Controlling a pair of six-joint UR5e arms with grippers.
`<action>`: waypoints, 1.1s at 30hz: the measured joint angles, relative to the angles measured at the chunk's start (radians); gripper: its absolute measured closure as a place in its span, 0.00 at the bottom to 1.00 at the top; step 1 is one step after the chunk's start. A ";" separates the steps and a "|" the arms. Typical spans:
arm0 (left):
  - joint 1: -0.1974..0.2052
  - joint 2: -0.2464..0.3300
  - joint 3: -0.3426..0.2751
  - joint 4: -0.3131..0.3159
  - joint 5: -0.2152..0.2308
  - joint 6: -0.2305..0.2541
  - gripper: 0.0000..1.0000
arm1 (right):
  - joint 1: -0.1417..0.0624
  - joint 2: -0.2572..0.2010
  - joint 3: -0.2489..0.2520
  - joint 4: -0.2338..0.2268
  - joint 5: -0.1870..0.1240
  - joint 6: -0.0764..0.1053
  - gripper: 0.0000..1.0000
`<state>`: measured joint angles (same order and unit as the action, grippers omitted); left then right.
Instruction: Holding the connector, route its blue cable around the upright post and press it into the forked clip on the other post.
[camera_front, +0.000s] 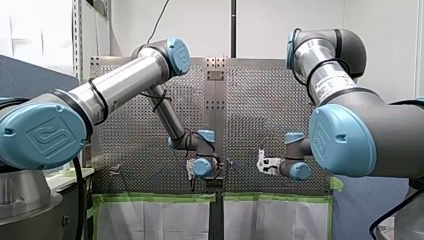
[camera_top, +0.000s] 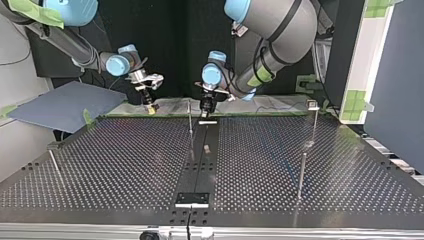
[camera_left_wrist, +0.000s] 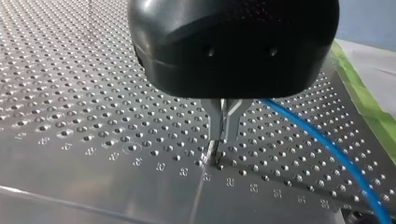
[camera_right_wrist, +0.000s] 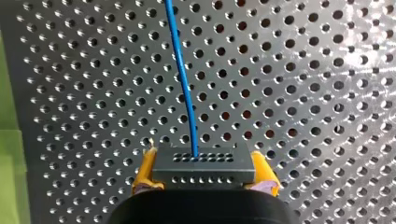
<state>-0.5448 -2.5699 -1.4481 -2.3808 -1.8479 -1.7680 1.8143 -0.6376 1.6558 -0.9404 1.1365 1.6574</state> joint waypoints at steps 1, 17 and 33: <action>0.002 0.000 0.000 0.000 0.001 0.000 0.93 | -0.001 0.000 -0.004 0.003 0.000 0.000 1.00; 0.014 0.000 0.000 -0.020 0.004 -0.006 0.33 | -0.005 0.000 -0.016 0.014 0.000 0.000 1.00; 0.014 0.001 -0.002 -0.143 0.110 0.037 0.01 | -0.005 0.002 -0.016 0.020 0.002 0.000 1.00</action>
<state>-0.5304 -2.5685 -1.4505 -2.5240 -1.7381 -1.7305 1.8094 -0.6360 1.6393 -0.9209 1.1381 1.6573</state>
